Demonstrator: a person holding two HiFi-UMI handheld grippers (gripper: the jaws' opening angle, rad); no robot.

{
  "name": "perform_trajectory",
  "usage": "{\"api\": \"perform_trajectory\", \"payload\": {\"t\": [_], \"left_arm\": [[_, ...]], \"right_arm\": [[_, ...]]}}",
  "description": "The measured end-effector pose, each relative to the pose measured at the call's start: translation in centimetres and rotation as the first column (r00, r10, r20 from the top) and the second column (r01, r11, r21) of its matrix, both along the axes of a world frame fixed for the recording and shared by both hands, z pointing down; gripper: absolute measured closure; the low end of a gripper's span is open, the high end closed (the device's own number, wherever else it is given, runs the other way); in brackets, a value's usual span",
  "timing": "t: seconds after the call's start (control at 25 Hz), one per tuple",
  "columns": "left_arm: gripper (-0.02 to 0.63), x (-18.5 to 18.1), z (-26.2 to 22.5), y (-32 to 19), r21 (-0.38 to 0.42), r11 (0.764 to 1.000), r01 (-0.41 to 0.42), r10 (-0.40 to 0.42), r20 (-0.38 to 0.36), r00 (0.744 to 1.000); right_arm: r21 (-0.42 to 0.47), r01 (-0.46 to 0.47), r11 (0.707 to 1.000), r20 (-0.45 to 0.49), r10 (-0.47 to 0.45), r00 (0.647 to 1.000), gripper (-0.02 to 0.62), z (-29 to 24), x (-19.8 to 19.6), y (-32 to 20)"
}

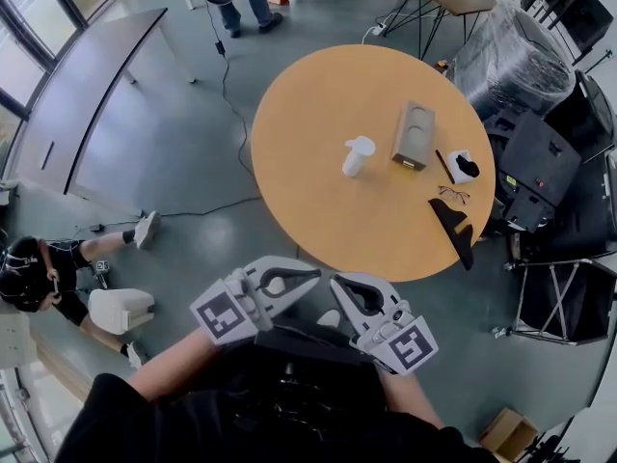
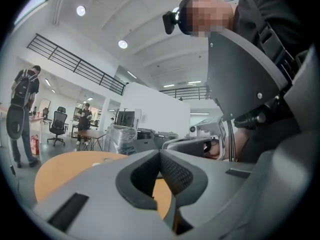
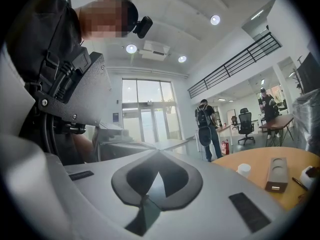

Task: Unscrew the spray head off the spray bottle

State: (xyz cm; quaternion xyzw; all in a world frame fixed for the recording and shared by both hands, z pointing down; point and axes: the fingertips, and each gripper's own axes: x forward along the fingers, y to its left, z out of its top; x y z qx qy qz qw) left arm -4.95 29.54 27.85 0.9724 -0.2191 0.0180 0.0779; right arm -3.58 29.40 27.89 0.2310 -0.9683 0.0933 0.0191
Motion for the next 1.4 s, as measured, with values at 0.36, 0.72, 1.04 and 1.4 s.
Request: {"api": "perform_trajectory", "payload": {"t": [0.36,0.72,1.04,1.4], "left_arm": [[0.592,-6.9,0.0,-4.2,0.004,0.999,-0.053,0.053,-0.033,0.998],[0.592,-10.8,0.2,-5.4,0.017,0.993,-0.12,0.121,-0.047,0.992],[0.592,-9.4,1.1,-7.0,-0.021,0.992,-0.122,0.121,-0.062,0.991],[0.592,-2.3,2.6,-10.7,-0.035,0.997,-0.073,0.071,-0.053,0.996]], "right_arm": [[-0.006,-0.043,0.999,-0.031,0.043,0.999,0.595,0.3,-6.9,-4.2],[0.002,-0.093,0.996,-0.054,0.093,0.994,0.595,0.4,-10.6,-5.8],[-0.027,-0.109,0.994,-0.048,0.108,0.993,0.595,1.5,-8.8,-6.9],[-0.002,-0.072,0.997,-0.066,0.072,0.995,0.595,3.0,-1.1,-10.1]]}}
